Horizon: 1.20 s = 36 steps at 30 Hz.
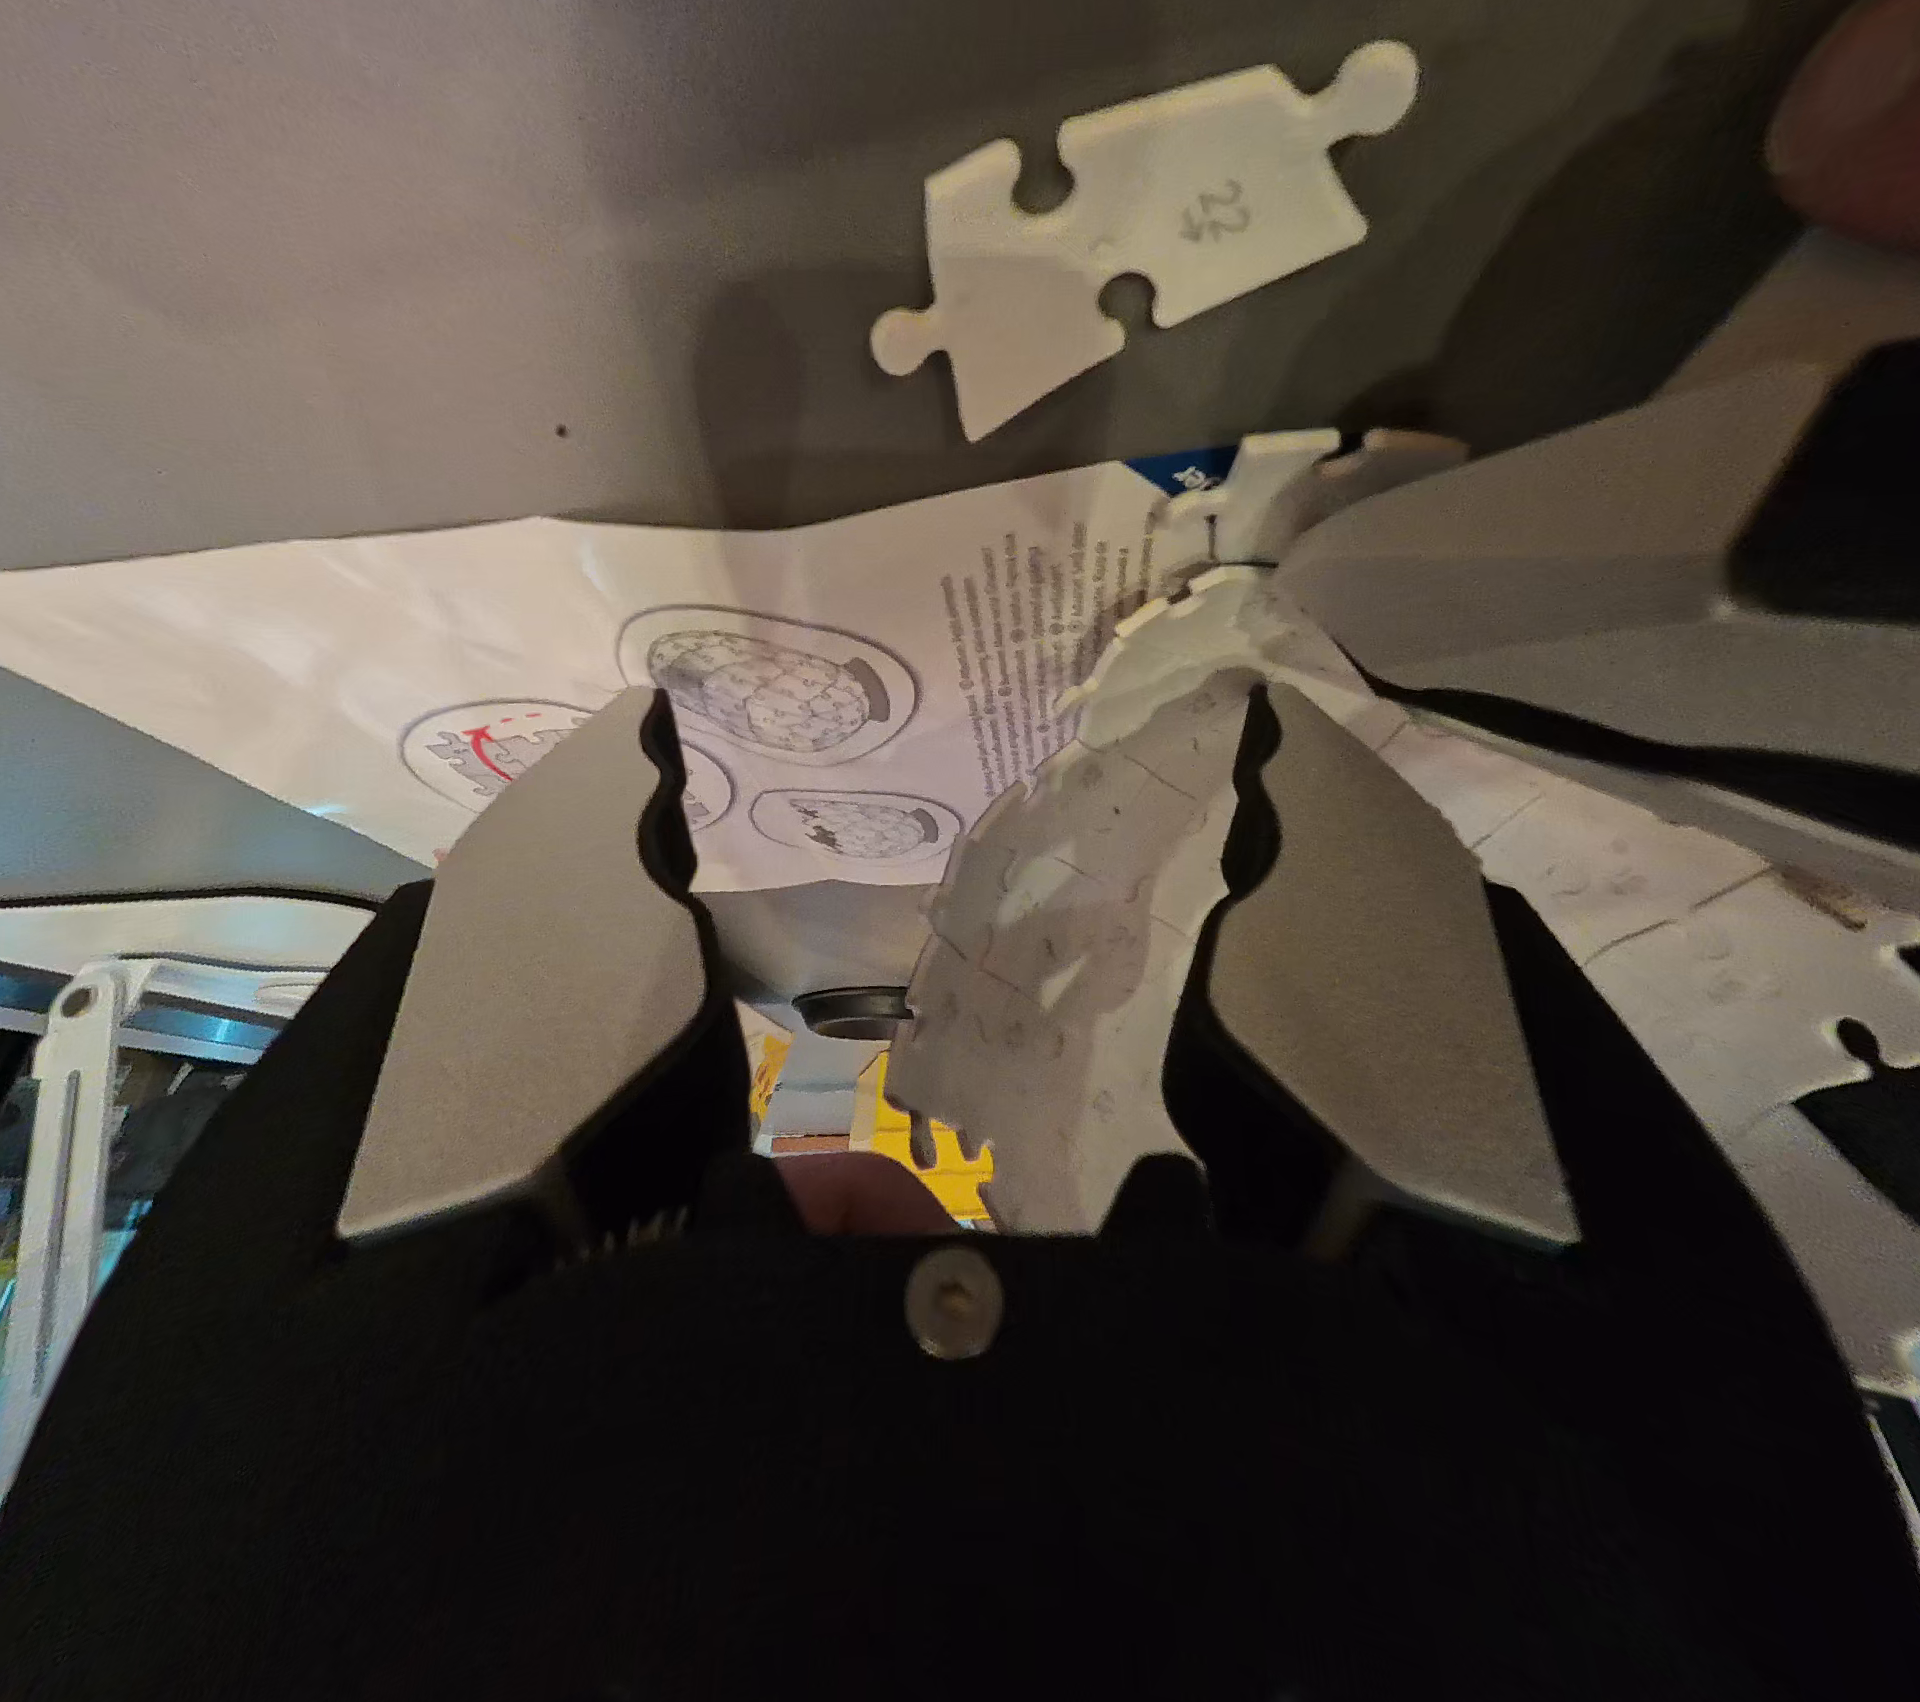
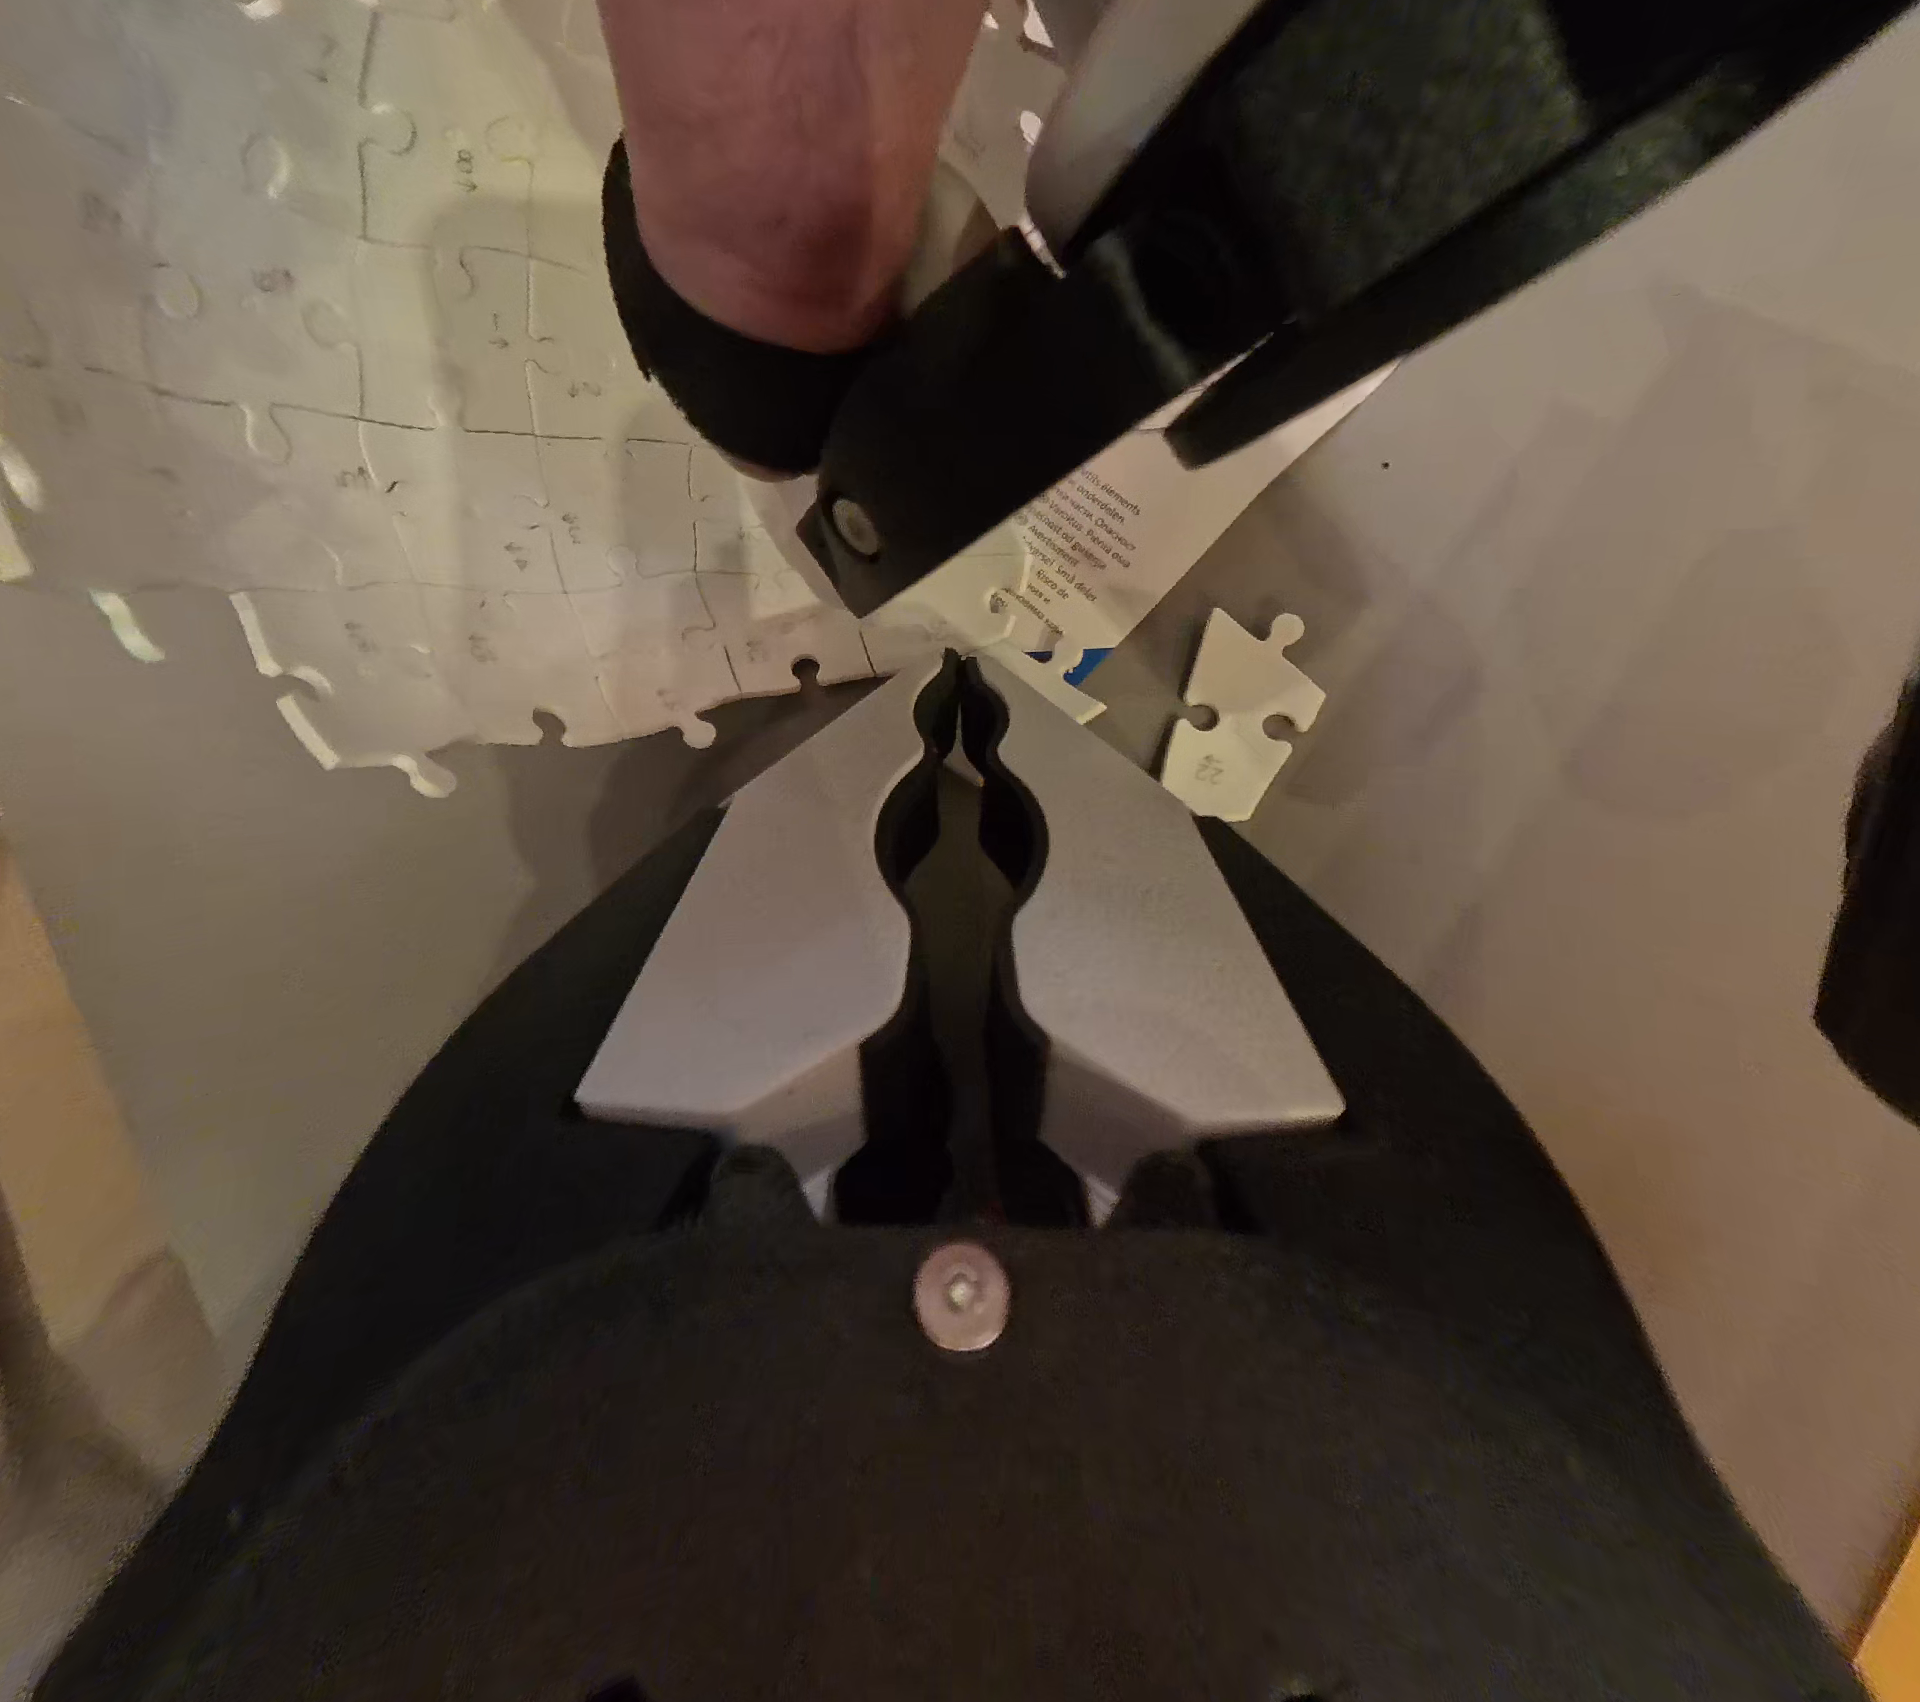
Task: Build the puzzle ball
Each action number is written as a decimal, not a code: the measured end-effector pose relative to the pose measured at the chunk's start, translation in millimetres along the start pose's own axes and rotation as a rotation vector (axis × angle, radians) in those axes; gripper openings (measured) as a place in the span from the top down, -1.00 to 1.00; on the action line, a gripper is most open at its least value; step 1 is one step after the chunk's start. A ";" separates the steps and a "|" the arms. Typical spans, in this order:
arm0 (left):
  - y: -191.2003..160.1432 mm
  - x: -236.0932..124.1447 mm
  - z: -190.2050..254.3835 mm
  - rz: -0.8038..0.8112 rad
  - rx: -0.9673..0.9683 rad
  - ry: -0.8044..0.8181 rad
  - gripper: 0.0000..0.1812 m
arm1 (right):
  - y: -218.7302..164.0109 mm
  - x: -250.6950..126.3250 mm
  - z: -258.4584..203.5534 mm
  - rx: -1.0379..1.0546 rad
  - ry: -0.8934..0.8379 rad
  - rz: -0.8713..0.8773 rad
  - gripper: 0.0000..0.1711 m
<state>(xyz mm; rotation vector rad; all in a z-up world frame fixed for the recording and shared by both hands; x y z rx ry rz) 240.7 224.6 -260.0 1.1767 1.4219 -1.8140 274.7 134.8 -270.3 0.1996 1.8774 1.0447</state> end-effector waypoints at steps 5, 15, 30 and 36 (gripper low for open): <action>-4.3 2.4 5.9 0.012 0.001 -0.018 -0.08 | 0.0 -0.4 0.6 0.004 0.005 -0.001 1.00; -9.2 0.7 11.5 0.035 -0.016 -0.064 -0.03 | 0.0 -0.9 1.0 0.004 0.019 -0.004 1.00; -9.0 -0.2 13.4 0.072 -0.050 -0.117 0.00 | -1.6 -1.4 -2.0 -0.058 -0.005 -0.011 1.00; -9.7 -7.5 8.7 0.124 -0.063 -0.091 0.02 | -2.6 -1.8 -2.1 -0.072 -0.002 -0.032 1.00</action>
Point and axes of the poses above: each gripper's, where its closed fingertips meet, x out along the fingers, y out of its top, z = x × y across the jaws, the point moved 9 cm from there along -x, back along the fingers, and after that the axes turned 5 degrees about x, right-handed, at the moved point
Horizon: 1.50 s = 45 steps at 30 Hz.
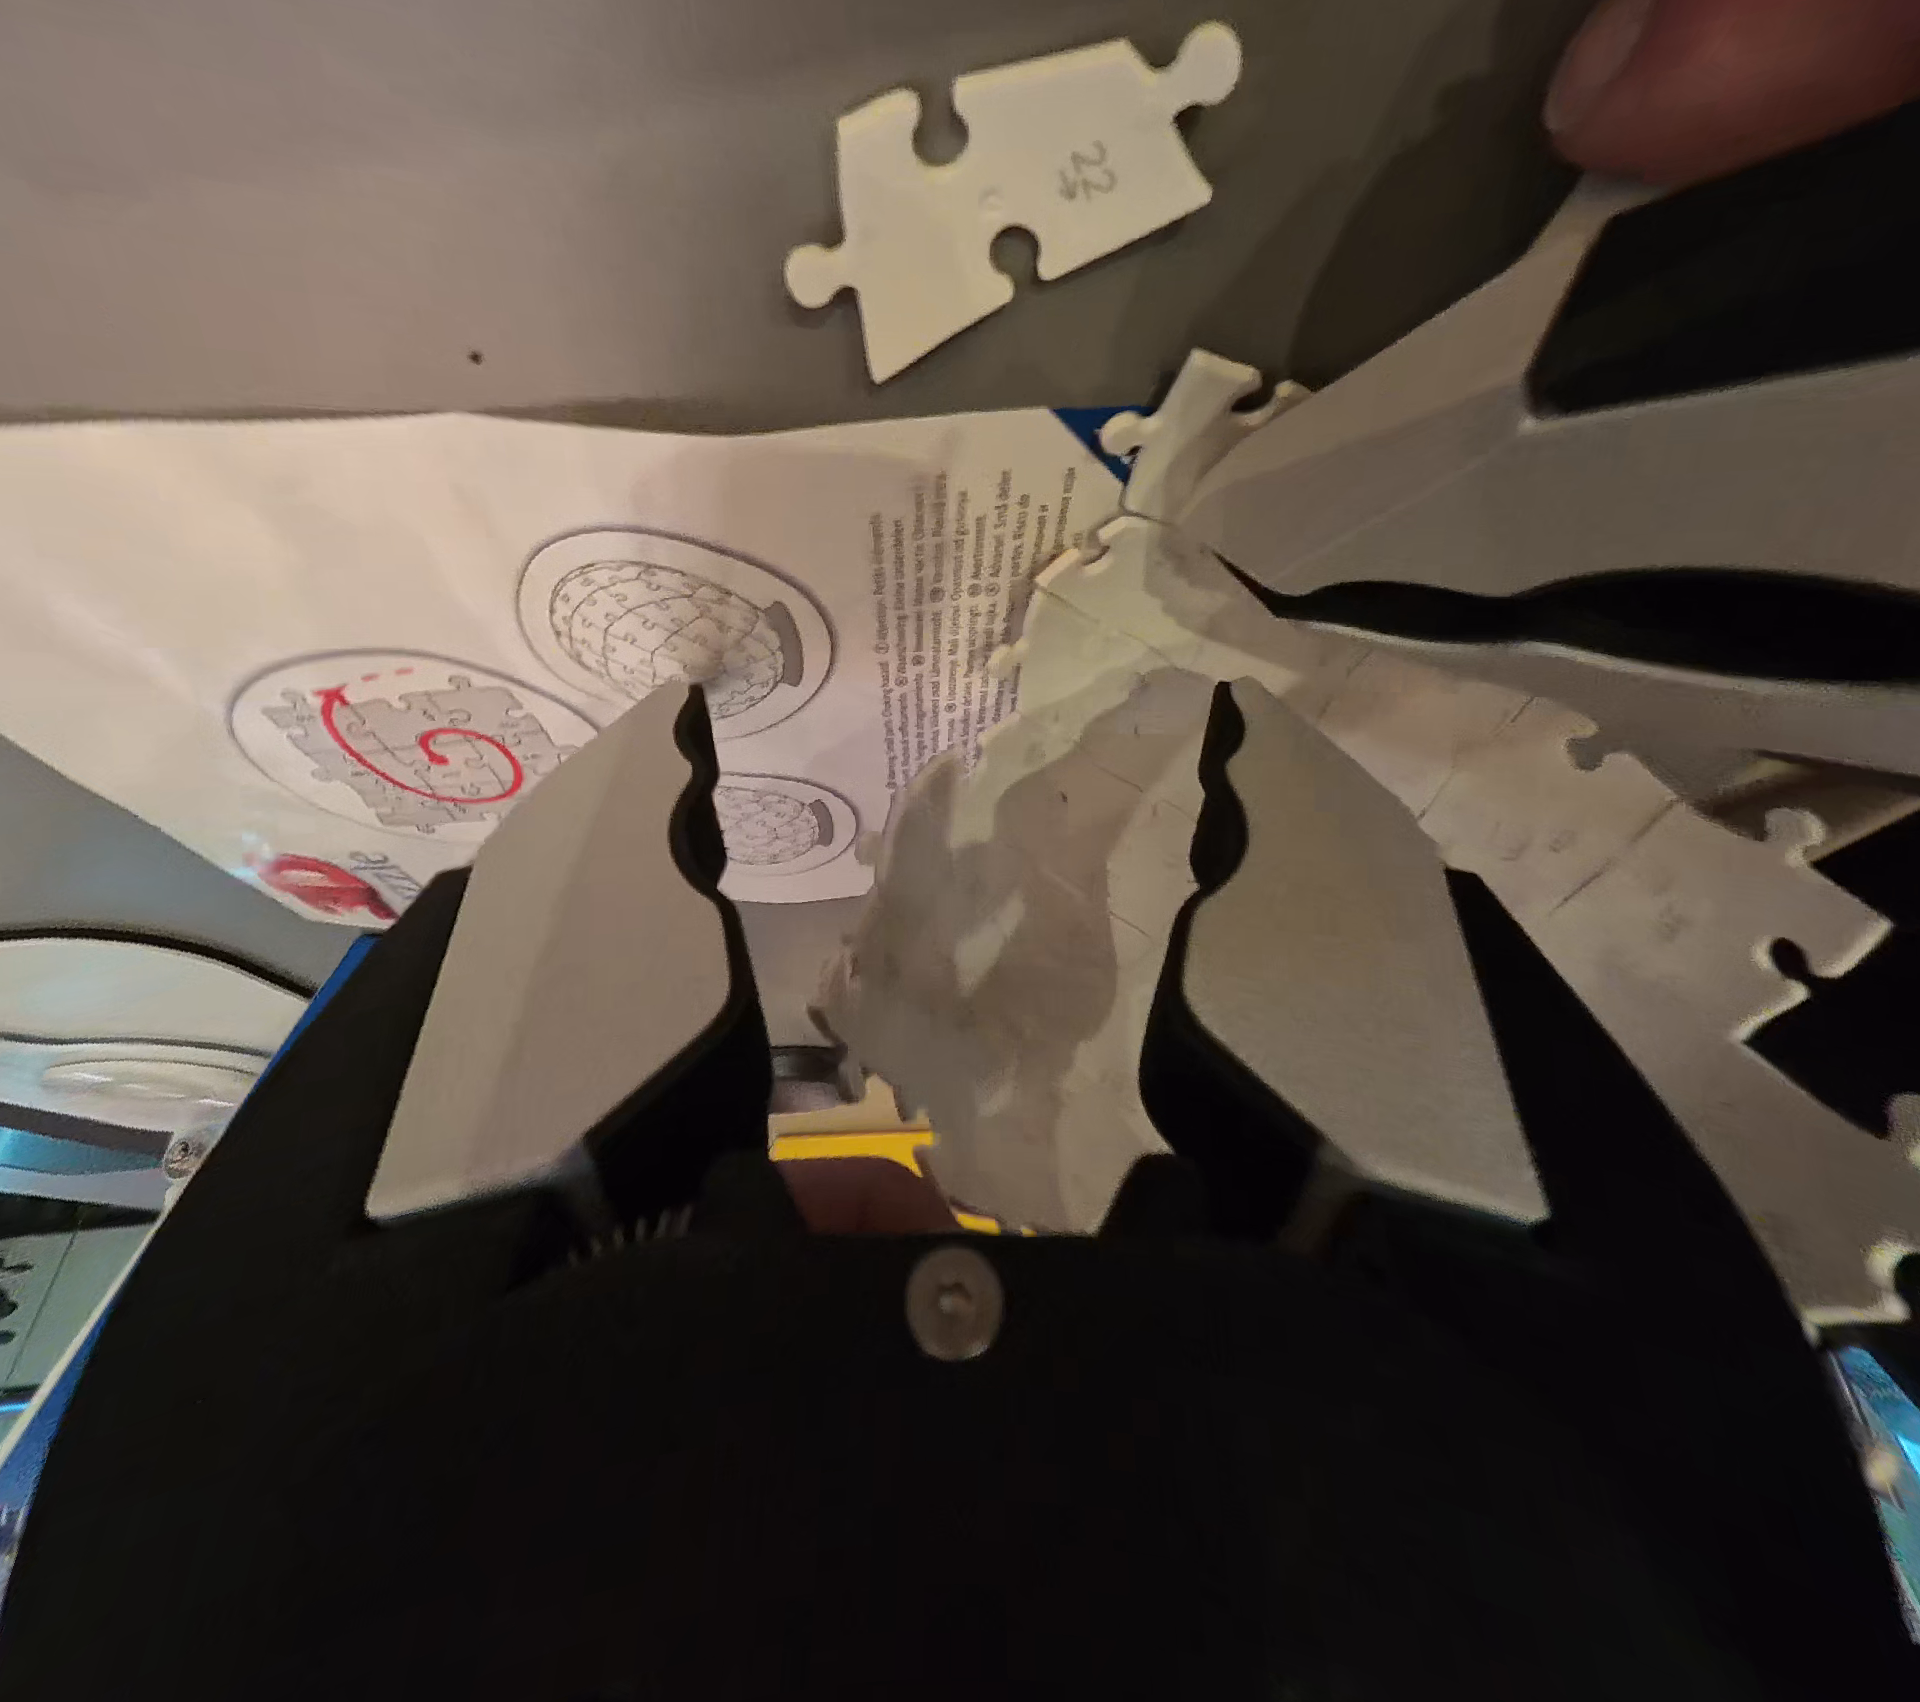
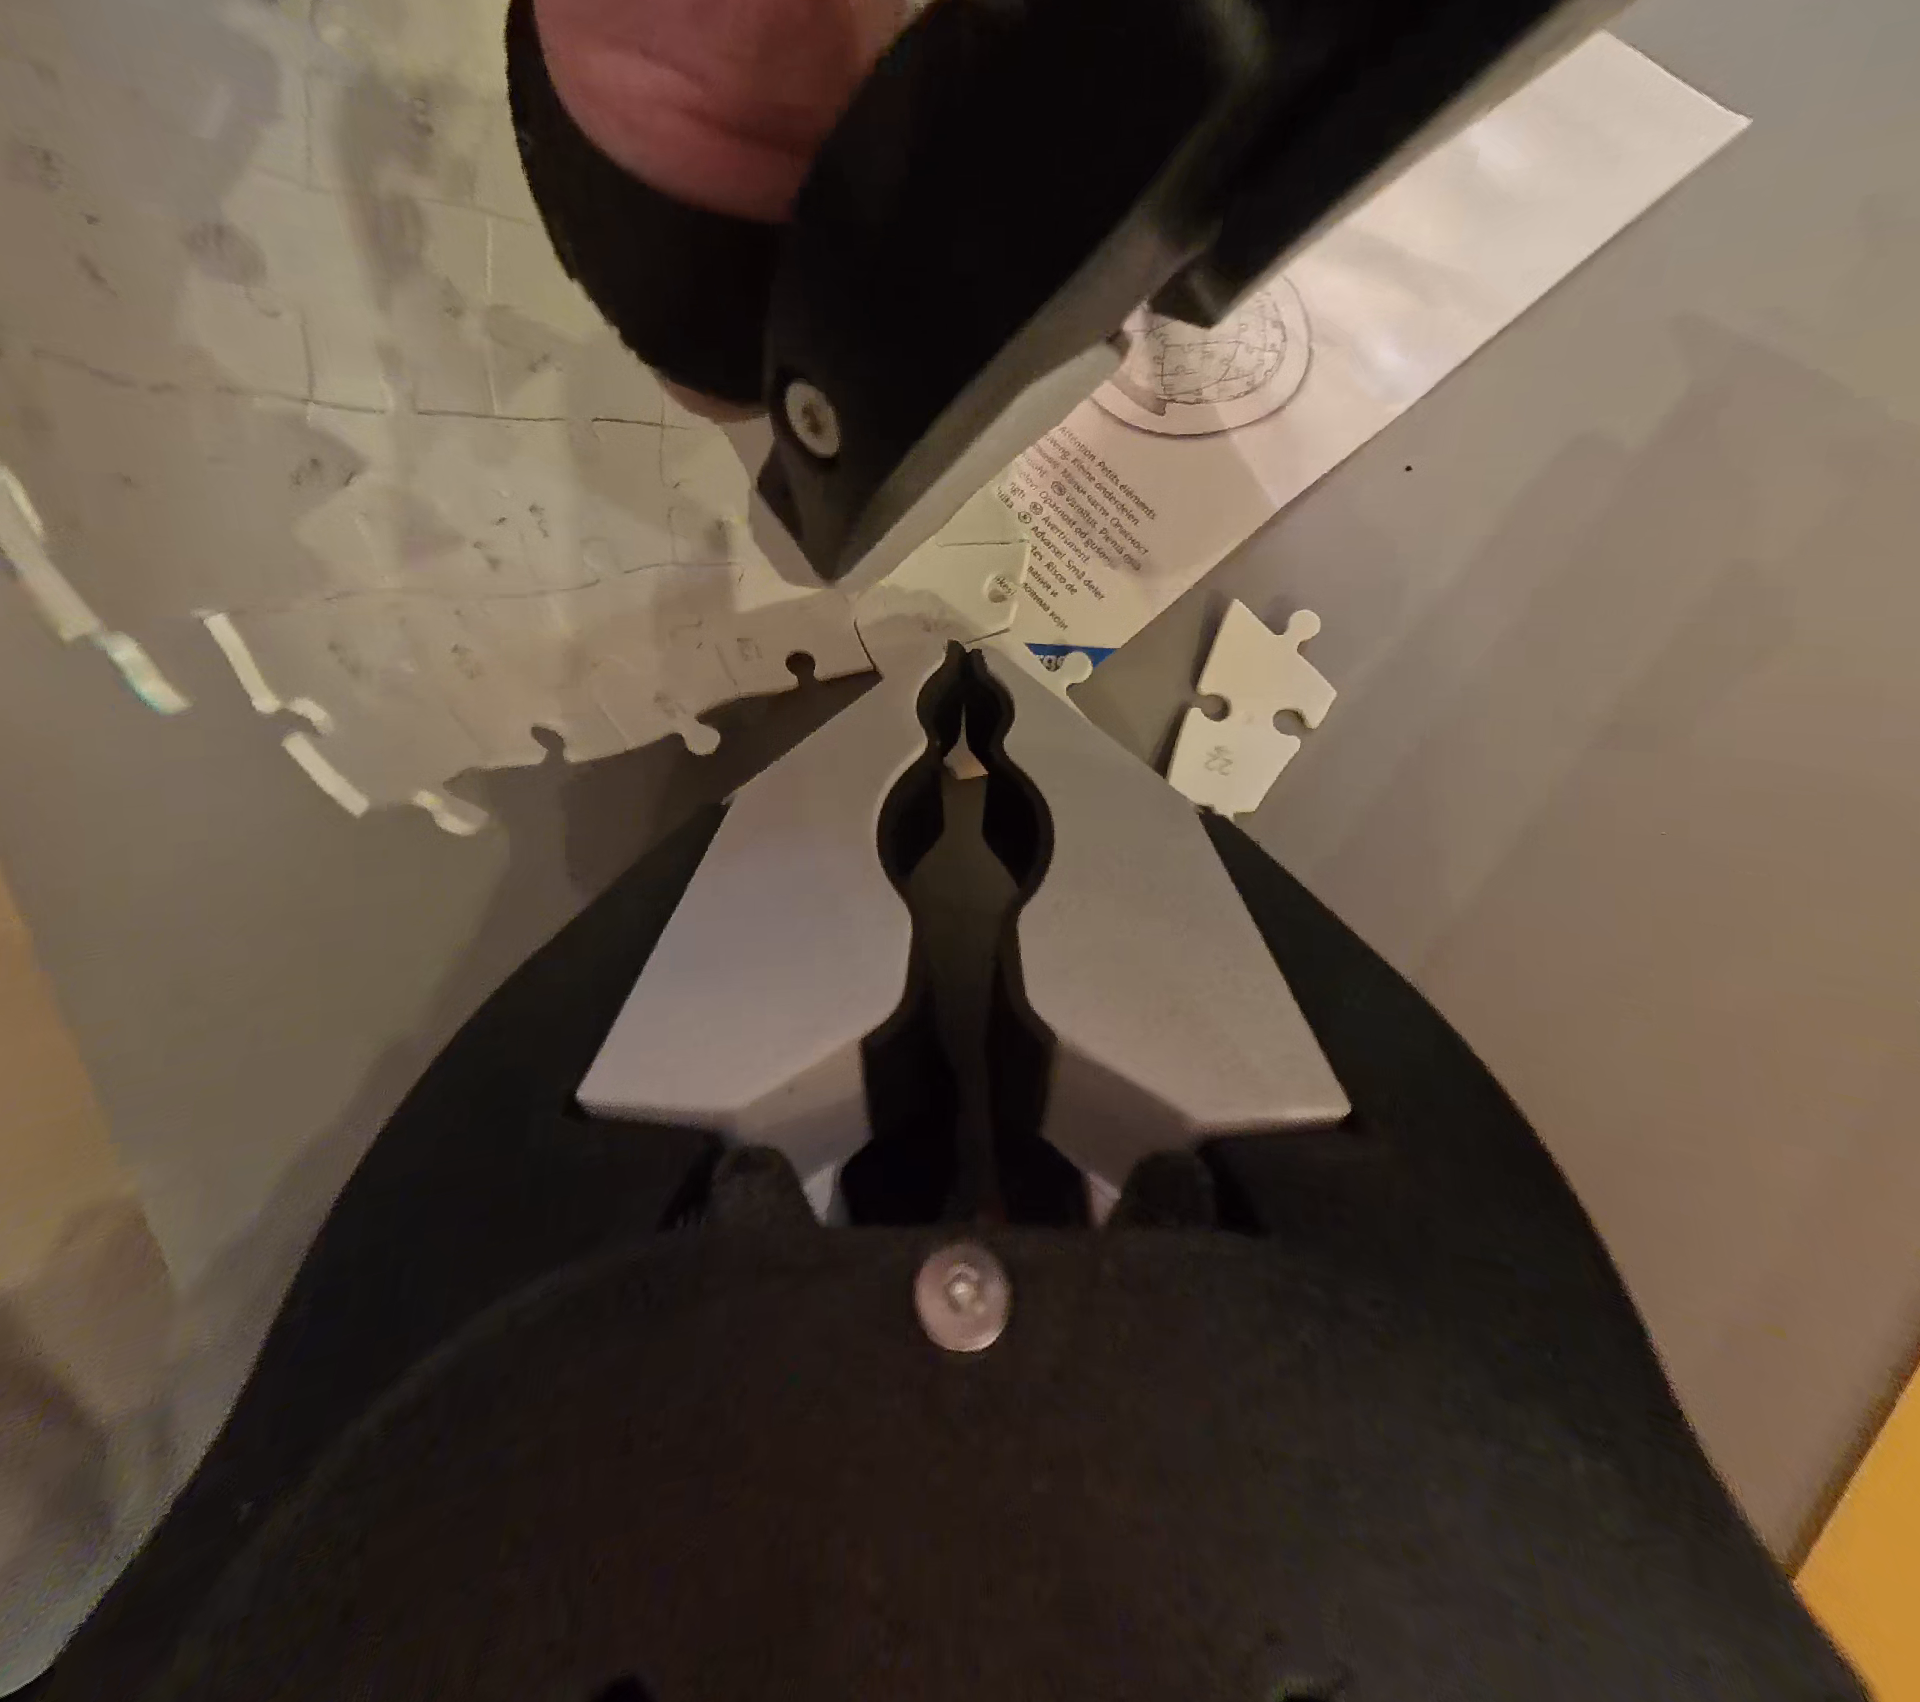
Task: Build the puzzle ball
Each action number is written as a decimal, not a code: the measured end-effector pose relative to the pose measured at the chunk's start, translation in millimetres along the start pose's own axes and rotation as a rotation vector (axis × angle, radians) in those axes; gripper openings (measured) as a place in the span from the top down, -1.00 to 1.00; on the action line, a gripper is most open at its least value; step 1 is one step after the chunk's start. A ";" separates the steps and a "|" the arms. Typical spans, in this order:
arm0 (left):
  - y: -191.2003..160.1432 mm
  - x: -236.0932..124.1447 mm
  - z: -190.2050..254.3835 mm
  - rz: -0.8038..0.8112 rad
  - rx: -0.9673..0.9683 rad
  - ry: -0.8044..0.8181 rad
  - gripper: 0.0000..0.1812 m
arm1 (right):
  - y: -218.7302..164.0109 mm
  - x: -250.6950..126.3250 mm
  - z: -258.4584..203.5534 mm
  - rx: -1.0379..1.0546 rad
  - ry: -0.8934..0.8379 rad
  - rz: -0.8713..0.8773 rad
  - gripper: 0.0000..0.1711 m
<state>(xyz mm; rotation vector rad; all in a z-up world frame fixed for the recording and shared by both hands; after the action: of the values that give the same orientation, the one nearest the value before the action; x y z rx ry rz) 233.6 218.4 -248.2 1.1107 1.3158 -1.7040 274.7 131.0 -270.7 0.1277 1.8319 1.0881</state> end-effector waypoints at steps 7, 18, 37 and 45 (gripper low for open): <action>-4.3 -12.1 -7.9 0.125 -0.047 -0.008 0.02 | 0.1 0.0 5.9 0.087 0.067 -0.017 1.00; -60.7 -71.7 -7.6 0.617 -0.186 0.064 0.04 | 0.1 0.4 7.8 0.163 0.085 -0.018 1.00; -135.8 27.9 63.2 1.200 -0.055 0.190 -0.39 | 0.6 0.7 10.7 0.188 0.118 -0.023 1.00; -113.7 39.1 60.7 1.333 -0.056 0.137 -0.27 | -0.2 -0.8 10.6 0.184 0.128 -0.021 1.00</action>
<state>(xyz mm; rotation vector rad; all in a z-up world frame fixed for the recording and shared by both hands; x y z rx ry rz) 103.6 185.2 -235.6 1.5443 0.3906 -0.5842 283.4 137.2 -271.8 0.1494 2.0433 0.9296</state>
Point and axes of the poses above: each gripper's, where its closed fingertips meet, x out along the fingers, y out of its top, z = x × y across the jaws, the point moved 9 cm from there along -x, back along the fingers, and after that the axes turned 5 degrees about x, right-handed, at the moved point
